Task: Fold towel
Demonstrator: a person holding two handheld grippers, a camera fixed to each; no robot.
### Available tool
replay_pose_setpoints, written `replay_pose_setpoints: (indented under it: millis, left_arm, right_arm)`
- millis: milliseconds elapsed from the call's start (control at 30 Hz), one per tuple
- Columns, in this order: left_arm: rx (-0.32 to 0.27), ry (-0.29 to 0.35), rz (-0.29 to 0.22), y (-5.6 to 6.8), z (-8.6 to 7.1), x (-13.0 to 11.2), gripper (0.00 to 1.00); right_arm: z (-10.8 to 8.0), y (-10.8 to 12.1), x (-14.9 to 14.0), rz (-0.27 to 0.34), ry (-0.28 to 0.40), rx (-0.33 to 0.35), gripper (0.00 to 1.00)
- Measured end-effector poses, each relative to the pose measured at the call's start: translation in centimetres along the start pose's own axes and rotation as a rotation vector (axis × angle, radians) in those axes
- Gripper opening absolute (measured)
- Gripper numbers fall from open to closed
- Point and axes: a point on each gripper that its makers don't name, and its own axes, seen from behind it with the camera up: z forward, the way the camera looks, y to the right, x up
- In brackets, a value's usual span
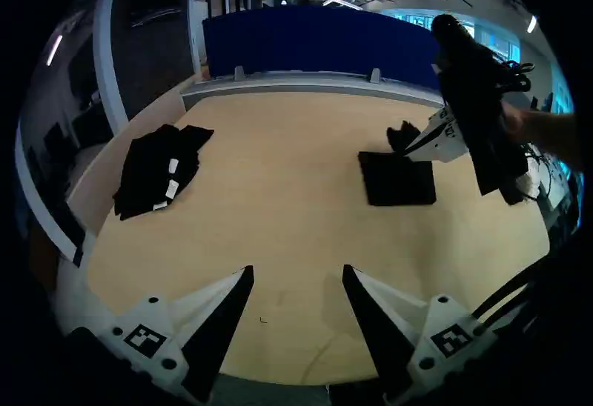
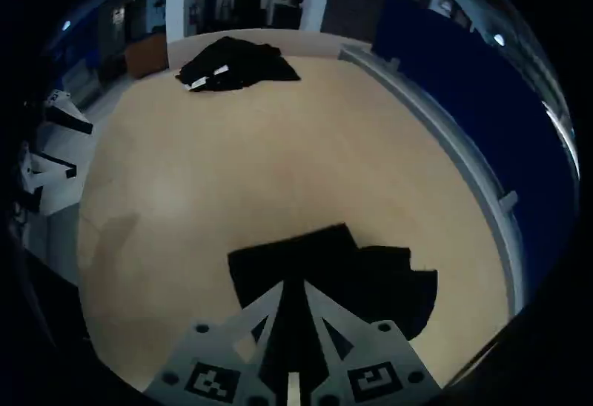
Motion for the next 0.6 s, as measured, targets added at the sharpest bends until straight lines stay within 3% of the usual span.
replay_pose_setpoints:
  millis: [167,267,600]
  left_arm:
    - [0.009,-0.004,-0.004,0.1,0.1,-0.5,0.88]
    - [0.009,-0.002,-0.007,0.3,0.1,-0.5,0.88]
    - [0.004,0.0,-0.007,0.9,0.1,-0.1,0.88]
  right_arm:
    - [3.8,-3.5,-1.0,0.016,-0.035,0.086,0.04]
    - [4.6,-4.1,-1.2,0.052,-0.037,0.102,0.04]
    - [4.4,-3.9,-1.4,0.073,-0.031,0.112,0.04]
